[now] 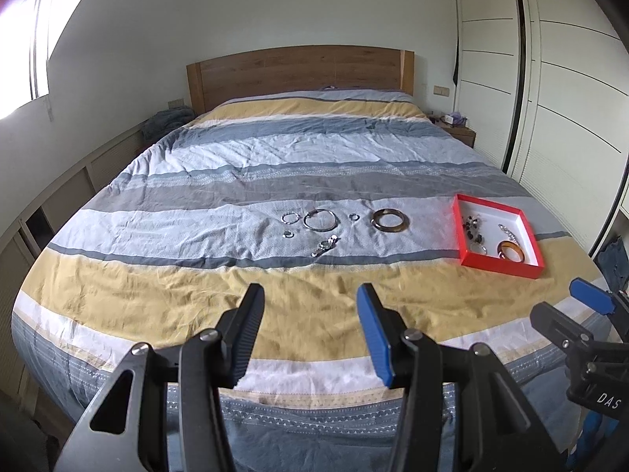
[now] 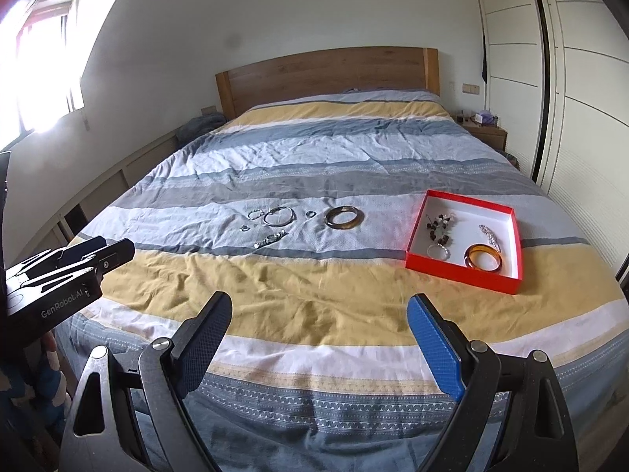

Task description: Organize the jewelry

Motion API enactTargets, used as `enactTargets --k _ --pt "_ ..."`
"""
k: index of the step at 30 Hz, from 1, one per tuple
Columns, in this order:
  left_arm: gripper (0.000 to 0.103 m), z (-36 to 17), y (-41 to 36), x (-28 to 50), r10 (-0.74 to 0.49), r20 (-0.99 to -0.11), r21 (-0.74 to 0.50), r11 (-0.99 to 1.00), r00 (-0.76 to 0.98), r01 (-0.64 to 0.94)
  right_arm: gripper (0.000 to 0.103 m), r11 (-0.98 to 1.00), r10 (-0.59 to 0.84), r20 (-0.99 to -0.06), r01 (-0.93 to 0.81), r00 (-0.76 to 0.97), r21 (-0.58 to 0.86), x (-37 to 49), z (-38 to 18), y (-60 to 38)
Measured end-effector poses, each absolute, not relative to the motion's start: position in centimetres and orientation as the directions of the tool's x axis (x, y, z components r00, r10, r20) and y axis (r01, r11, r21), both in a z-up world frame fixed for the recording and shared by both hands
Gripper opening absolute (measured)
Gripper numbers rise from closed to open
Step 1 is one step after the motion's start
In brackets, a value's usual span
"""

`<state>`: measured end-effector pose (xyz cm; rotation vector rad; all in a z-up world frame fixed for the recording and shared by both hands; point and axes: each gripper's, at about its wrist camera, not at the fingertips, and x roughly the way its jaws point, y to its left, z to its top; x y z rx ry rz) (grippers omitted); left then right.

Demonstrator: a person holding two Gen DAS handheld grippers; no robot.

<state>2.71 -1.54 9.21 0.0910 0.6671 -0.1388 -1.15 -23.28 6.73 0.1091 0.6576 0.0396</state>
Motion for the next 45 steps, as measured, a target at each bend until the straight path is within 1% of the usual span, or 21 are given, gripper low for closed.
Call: enactTargets --k 12,20,26,31,41,45 --pt "0.047 5.4 -2.3 5.6 -0.078 -0.7 0.049 0.986 0.709 0.157 0.089 0.99 0.092 -0.675 0.006 0.732 0.142 1.7 3.0 -24.1" --pt "0.047 3.1 -2.3 7.3 -0.063 -0.743 0.051 0.987 0.666 0.151 0.087 0.987 0.109 -0.715 0.008 0.691 0.158 3.4 0.7 -24.4" --pt "0.047 1.2 -2.4 8.6 -0.052 -0.776 0.051 0.988 0.629 0.144 0.082 0.984 0.135 -0.741 -0.001 0.658 0.179 4.8 -1.2 -24.5" --pt "0.047 -0.3 -2.4 9.8 -0.04 -0.8 0.054 0.989 0.599 0.138 0.076 0.982 0.155 -0.757 -0.014 0.635 0.189 5.9 -2.5 -24.5" --pt "0.047 -3.2 -2.5 12.1 -0.026 -0.833 0.057 0.99 0.553 0.133 0.072 0.982 0.16 -0.778 -0.022 0.607 0.185 8.1 -4.3 -24.7" --pt "0.047 -4.3 -2.4 13.1 -0.022 -0.845 0.056 0.99 0.535 0.128 0.069 0.983 0.165 -0.789 -0.031 0.591 0.183 8.9 -5.1 -24.5"
